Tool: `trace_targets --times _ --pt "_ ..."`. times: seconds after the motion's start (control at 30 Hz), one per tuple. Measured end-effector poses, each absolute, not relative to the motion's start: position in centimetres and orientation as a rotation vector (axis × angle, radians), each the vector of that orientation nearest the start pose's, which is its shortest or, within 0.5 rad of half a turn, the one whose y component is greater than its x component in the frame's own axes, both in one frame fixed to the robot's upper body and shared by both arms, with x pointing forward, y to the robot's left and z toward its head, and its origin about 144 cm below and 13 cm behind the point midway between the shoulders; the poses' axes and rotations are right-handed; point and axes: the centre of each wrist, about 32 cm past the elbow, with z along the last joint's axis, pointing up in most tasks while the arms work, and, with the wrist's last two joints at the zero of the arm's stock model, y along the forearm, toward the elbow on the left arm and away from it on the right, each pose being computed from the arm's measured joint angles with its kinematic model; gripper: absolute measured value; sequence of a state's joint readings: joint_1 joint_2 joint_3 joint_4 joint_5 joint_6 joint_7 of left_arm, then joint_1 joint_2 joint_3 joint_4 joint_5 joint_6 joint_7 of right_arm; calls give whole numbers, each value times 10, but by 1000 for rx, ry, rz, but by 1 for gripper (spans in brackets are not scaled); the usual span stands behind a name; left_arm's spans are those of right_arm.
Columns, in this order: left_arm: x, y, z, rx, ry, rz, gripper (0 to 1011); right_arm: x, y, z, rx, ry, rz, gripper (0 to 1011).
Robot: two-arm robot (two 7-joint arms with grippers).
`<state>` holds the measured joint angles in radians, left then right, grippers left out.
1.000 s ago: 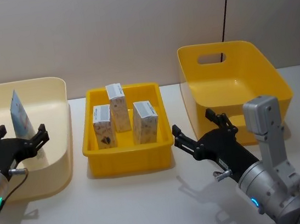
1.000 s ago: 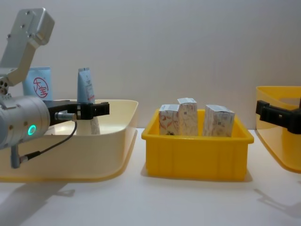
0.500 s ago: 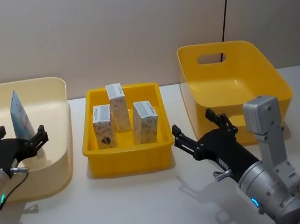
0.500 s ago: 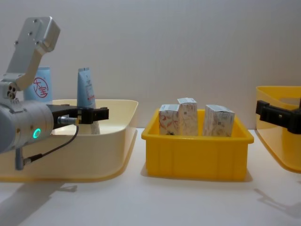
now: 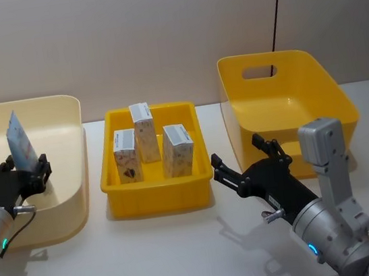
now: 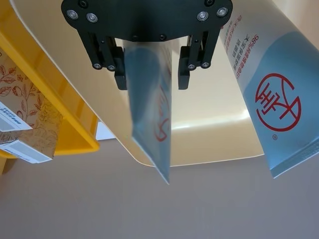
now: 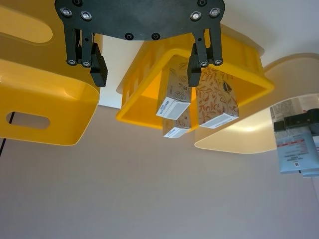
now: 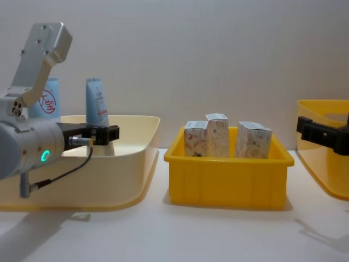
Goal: Bimanual collaborative sorting of washing and personal care products
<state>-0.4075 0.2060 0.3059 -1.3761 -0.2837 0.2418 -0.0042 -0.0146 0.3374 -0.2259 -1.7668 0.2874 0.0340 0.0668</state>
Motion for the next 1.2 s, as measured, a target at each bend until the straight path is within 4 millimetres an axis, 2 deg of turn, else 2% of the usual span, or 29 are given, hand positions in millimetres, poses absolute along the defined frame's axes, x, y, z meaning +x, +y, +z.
trace_targets --times 0.17,0.3,0.77,1.2 --pt "560 206 1218 101 47 1315 468 443 -237 1189 26 -75 -1229 1001" --pt "560 206 1218 102 47 1315 429 443 -237 1189 26 -75 -1229 1001" --pt "560 213 1219 39 19 1276 336 443 -237 1189 26 -75 -1229 1001" --pt "558 234 1239 -100 -67 1161 310 443 -237 1189 26 -75 -1229 1001"
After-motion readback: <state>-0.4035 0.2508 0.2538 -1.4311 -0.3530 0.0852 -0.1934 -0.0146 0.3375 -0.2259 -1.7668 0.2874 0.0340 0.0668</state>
